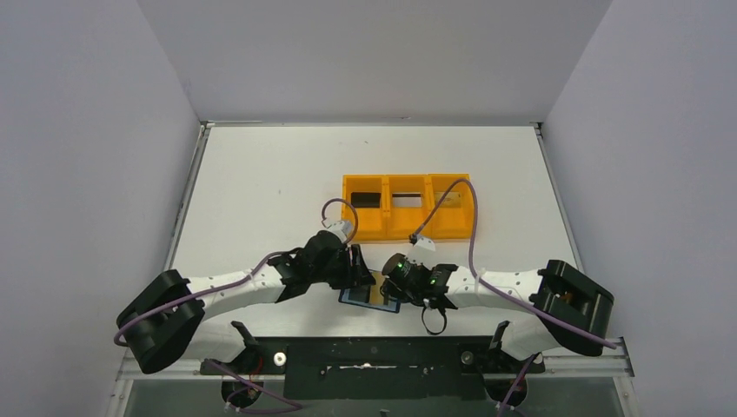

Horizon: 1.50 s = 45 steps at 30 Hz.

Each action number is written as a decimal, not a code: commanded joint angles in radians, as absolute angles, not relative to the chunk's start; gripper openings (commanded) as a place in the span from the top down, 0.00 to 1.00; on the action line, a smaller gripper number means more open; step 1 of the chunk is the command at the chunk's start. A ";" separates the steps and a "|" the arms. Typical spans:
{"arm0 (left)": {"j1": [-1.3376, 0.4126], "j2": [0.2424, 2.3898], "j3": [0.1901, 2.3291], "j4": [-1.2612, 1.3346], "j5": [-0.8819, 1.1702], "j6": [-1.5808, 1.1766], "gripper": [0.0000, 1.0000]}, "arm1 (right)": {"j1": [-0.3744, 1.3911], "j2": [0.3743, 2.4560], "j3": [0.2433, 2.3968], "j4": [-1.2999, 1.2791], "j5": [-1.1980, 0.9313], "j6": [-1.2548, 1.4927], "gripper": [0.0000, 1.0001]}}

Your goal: Take the credit cards out of the card holder

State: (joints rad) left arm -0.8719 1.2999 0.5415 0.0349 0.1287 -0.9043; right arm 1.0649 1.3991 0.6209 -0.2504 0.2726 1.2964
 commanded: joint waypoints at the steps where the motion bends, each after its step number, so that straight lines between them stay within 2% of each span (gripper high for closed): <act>1: -0.879 1.328 0.594 0.098 0.161 -0.875 0.51 | 1.053 1.443 0.573 -0.232 0.258 1.309 0.74; 12: -0.886 1.391 0.564 0.126 0.163 -0.915 0.53 | 1.045 1.448 0.544 -0.206 0.237 1.339 0.77; 20: -0.886 1.413 0.546 0.187 0.192 -0.940 0.63 | 1.040 1.440 0.540 -0.208 0.238 1.343 0.77; 37: -0.886 1.447 0.517 0.160 0.137 -0.982 0.72 | 1.035 1.417 0.533 -0.225 0.253 1.347 0.77; 42: -0.886 1.449 0.507 0.210 0.161 -0.988 0.80 | 1.034 1.412 0.531 -0.227 0.257 1.352 0.77; 45: -0.885 1.448 0.506 0.210 0.163 -0.985 0.89 | 1.033 1.407 0.534 -0.240 0.263 1.353 0.78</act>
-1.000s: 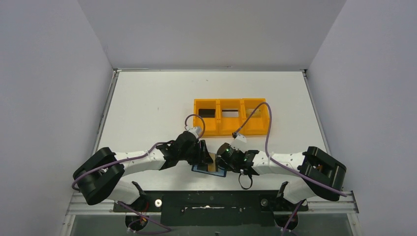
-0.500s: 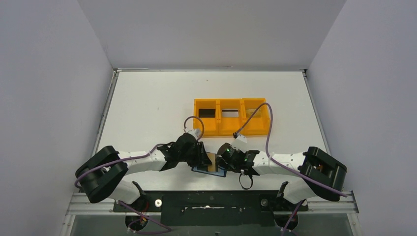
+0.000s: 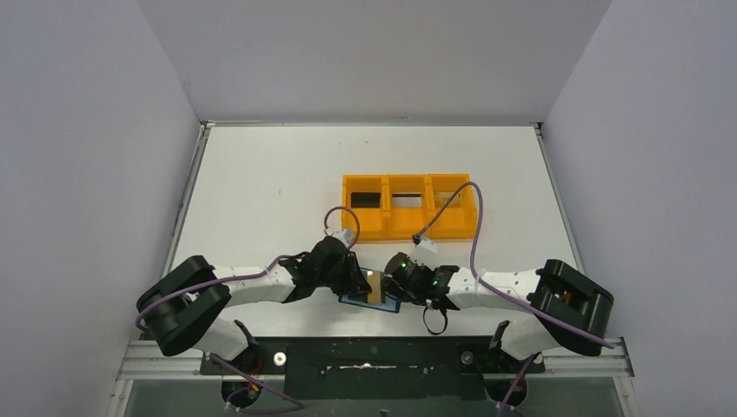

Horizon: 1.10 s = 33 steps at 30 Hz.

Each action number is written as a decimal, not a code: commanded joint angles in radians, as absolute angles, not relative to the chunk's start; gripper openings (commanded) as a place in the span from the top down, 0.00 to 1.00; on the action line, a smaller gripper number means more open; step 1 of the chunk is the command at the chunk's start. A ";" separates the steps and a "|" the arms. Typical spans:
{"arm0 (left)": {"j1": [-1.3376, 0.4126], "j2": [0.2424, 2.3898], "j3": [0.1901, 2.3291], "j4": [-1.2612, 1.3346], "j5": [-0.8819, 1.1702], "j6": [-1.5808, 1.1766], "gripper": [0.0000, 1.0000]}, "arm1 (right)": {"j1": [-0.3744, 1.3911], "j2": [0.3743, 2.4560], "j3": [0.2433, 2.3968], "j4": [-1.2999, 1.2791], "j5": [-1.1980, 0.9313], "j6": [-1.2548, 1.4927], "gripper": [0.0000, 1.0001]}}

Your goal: Take the credit cards out of the card holder

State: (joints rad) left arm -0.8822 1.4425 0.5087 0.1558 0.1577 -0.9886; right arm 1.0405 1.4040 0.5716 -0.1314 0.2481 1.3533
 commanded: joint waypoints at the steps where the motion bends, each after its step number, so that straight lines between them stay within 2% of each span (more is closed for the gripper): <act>1: -0.886 1.447 0.505 0.209 0.163 -0.985 0.91 | 1.034 1.407 0.535 -0.245 0.267 1.354 0.78; 6: -0.885 1.431 0.504 0.177 0.144 -0.976 0.96 | 1.034 1.403 0.541 -0.269 0.280 1.363 0.79; 24: -0.869 1.328 0.528 0.045 0.100 -0.933 0.98 | 1.041 1.381 0.580 -0.376 0.345 1.385 0.83; 33: -0.865 1.309 0.546 0.030 0.121 -0.913 0.99 | 1.135 1.309 0.663 -0.361 0.449 1.289 0.75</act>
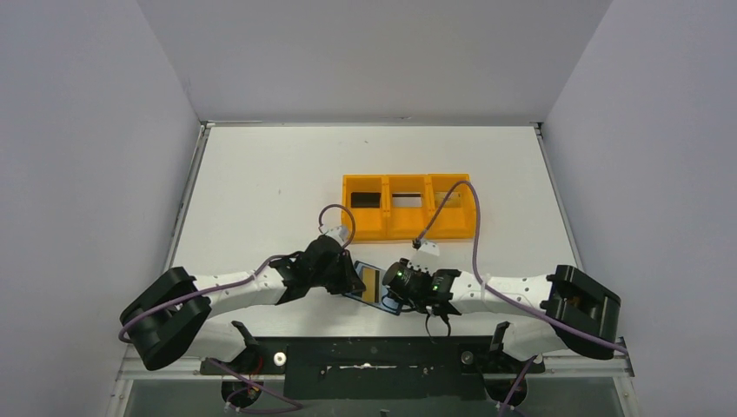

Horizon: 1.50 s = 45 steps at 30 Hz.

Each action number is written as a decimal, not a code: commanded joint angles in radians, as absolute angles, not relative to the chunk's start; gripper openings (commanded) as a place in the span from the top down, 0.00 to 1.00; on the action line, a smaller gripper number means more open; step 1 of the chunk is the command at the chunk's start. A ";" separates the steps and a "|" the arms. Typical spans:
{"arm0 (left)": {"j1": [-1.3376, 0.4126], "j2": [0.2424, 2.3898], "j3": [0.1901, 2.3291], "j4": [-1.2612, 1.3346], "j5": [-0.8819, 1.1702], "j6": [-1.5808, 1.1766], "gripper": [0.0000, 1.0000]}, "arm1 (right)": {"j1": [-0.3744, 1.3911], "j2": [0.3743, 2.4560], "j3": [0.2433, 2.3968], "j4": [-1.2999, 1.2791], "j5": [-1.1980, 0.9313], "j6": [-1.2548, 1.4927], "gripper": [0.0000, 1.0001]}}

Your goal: Take the credit cards out of the card holder

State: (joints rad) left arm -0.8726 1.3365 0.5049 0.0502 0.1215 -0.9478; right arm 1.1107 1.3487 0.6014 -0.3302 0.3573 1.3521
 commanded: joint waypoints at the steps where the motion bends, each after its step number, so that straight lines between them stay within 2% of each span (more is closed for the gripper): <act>1: -0.865 1.306 0.547 0.026 0.119 -0.912 1.00 | 1.138 1.309 0.672 -0.357 0.446 1.277 0.75; 8: -0.860 1.260 0.549 -0.020 0.088 -0.907 1.00 | 1.138 1.312 0.688 -0.232 0.391 1.199 0.73; 16: -0.851 1.256 0.544 -0.024 0.114 -0.901 1.00 | 1.058 1.381 0.646 -0.083 0.234 1.166 0.72; 22: -0.847 1.223 0.550 -0.061 0.079 -0.904 1.00 | 1.043 1.440 0.619 -0.207 0.229 1.254 0.75; 26: -0.829 1.185 0.545 -0.085 0.059 -0.907 1.00 | 1.080 1.373 0.604 -0.312 0.311 1.334 0.76; 33: -0.799 1.114 0.533 -0.100 0.053 -0.917 1.00 | 1.075 1.273 0.564 -0.316 0.345 1.339 0.74; 39: -0.790 1.070 0.540 -0.123 0.051 -0.910 1.00 | 1.081 1.276 0.662 -0.289 0.338 1.232 0.74; 45: -0.785 1.035 0.531 -0.147 0.027 -0.914 1.00 | 1.103 1.370 0.783 -0.240 0.318 1.147 0.73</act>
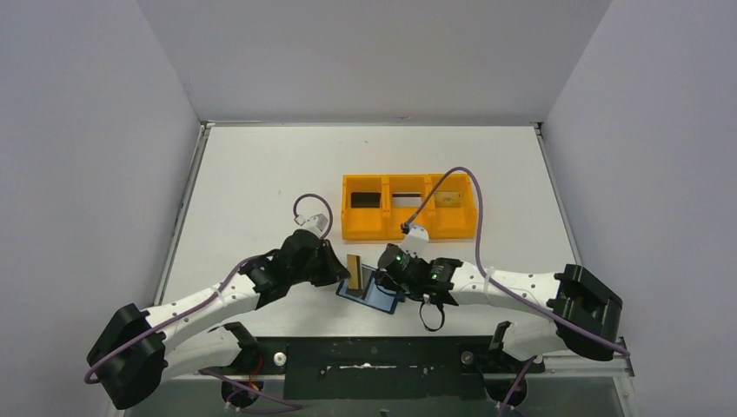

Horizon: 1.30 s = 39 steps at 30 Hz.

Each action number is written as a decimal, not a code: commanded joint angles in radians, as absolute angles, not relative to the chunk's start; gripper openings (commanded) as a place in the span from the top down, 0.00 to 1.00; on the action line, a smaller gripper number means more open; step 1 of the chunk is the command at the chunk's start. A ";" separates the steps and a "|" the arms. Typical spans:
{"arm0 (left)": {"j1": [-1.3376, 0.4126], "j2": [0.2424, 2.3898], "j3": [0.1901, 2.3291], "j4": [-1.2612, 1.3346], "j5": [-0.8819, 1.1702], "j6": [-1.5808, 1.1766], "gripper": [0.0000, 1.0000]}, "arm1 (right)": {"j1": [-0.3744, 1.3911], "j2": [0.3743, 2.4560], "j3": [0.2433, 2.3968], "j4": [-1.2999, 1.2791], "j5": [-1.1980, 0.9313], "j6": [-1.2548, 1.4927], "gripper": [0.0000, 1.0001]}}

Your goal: Take the credit cards out of the card holder

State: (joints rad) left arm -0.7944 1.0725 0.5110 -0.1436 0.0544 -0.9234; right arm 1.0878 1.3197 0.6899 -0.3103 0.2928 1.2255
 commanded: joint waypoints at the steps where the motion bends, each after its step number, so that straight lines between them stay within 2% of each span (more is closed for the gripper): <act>1: -0.784 1.029 0.528 -0.151 0.024 -0.915 1.00 | 1.103 1.390 0.800 -0.239 0.311 1.138 0.73; 6: -0.777 0.993 0.509 -0.164 0.009 -0.928 1.00 | 1.095 1.487 0.827 -0.244 0.274 1.148 0.74; 14: -0.769 0.934 0.491 -0.173 -0.022 -0.942 1.00 | 1.077 1.534 0.723 -0.272 0.236 1.235 0.75; 25: -0.770 0.879 0.490 -0.134 -0.015 -0.922 1.00 | 1.092 1.311 0.731 -0.275 0.365 1.153 0.70; 27: -0.770 0.857 0.484 -0.124 -0.018 -0.920 1.00 | 1.089 1.246 0.691 -0.226 0.380 1.136 0.64; 31: -0.769 0.816 0.473 -0.102 -0.018 -0.913 1.00 | 1.078 1.111 0.575 -0.025 0.381 1.039 0.38; 33: -0.769 0.792 0.470 -0.083 -0.010 -0.905 1.00 | 1.073 1.055 0.522 0.094 0.371 0.988 0.30; 36: -0.769 0.766 0.469 -0.057 0.007 -0.895 1.00 | 1.052 0.987 0.477 0.170 0.331 0.934 0.25; 39: -0.767 0.761 0.471 -0.032 0.046 -0.883 1.00 | 0.994 0.937 0.470 0.181 0.224 0.902 0.24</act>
State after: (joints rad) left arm -0.7750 0.7826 0.4648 -0.1417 0.0017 -0.9180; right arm 1.0512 1.0039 0.4709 0.0158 0.3000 0.9939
